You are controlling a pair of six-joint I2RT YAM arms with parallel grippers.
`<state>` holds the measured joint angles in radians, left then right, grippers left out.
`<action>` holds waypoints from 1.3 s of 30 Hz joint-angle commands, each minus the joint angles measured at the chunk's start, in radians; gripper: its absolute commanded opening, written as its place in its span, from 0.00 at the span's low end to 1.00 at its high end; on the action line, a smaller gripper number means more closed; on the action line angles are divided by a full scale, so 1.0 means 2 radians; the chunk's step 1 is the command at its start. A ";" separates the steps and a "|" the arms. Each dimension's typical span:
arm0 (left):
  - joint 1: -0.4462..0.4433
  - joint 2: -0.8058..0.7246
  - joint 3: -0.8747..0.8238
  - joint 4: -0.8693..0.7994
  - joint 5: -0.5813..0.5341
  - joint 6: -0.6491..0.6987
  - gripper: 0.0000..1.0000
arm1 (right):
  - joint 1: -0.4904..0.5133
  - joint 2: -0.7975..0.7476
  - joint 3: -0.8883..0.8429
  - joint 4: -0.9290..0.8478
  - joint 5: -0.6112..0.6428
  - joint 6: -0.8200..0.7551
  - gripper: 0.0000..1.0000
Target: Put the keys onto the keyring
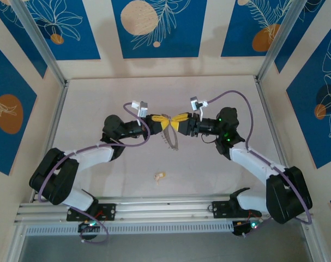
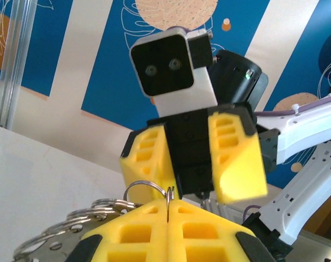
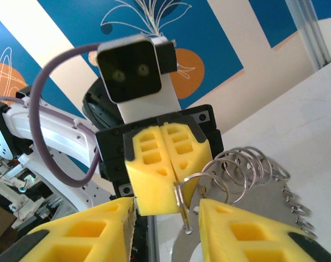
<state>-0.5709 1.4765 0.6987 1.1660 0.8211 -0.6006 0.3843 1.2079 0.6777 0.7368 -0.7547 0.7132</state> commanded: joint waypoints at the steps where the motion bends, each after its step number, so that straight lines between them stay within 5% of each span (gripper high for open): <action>1: -0.001 -0.014 0.009 0.013 -0.006 0.037 0.00 | -0.020 -0.047 -0.011 -0.046 0.013 -0.012 0.41; 15: -0.003 -0.060 -0.026 0.025 -0.064 0.154 0.00 | -0.054 -0.192 -0.083 -0.210 0.054 -0.020 0.46; 39: -0.009 -0.063 -0.057 0.084 -0.088 0.214 0.00 | -0.055 -0.184 -0.124 -0.183 0.064 0.002 0.46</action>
<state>-0.5793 1.3685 0.5900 1.2510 0.6521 -0.2020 0.2771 0.8398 0.4423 0.3504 -0.6308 0.7109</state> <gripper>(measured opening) 0.048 0.460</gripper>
